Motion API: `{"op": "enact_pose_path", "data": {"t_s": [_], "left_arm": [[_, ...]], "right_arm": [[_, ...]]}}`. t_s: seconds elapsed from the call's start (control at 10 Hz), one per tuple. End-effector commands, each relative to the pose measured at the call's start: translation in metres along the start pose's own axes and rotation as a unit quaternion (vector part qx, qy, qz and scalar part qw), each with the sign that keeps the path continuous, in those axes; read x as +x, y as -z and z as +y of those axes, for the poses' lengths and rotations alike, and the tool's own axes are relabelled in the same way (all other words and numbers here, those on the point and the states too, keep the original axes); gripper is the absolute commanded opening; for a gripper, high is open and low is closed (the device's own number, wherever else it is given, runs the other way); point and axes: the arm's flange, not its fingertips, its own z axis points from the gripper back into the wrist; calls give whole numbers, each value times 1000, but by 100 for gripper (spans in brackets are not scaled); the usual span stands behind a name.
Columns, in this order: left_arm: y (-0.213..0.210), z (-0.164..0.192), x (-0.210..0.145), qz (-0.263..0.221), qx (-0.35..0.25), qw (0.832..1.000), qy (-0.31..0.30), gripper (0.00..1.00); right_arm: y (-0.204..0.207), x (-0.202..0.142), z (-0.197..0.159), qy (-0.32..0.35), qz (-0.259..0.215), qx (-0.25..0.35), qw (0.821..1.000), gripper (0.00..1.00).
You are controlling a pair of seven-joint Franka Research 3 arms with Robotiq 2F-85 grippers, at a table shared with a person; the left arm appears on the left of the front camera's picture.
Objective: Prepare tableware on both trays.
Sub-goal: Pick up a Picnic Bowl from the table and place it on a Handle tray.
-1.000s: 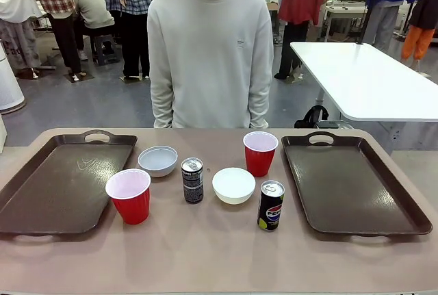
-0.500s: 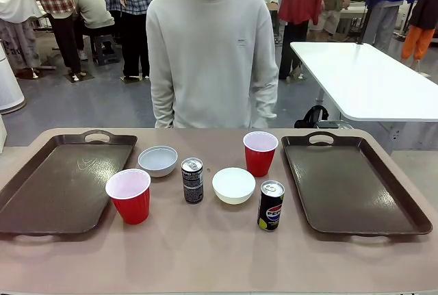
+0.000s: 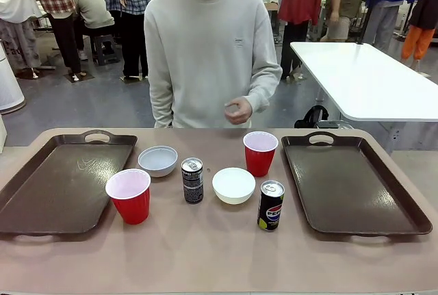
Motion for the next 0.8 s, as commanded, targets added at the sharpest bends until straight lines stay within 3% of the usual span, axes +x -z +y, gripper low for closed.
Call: {"op": "enact_pose_path", "data": {"t_s": [0.0,0.1,0.2,0.3,0.4,0.6,0.7], "left_arm": [[-13,-39,-1,-4,63,998,18,100],[-21,-88,6,-19,105,994,36,100],[-17,-141,21,-4,181,983,33,100],[-10,-166,45,20,250,968,31,100],[3,-189,73,46,315,948,25,100],[28,-215,131,113,391,914,1,100],[43,-213,163,131,450,883,-12,100]], "right_arm": [[0,1,0,3,-1,12,1000,100],[0,1,0,3,-1,12,1000,100],[0,1,0,3,-1,12,1000,100],[0,1,0,3,-1,12,1000,100],[0,1,0,3,-1,12,1000,100],[0,1,0,3,-1,12,1000,100],[0,1,0,3,-1,12,1000,100]]}}
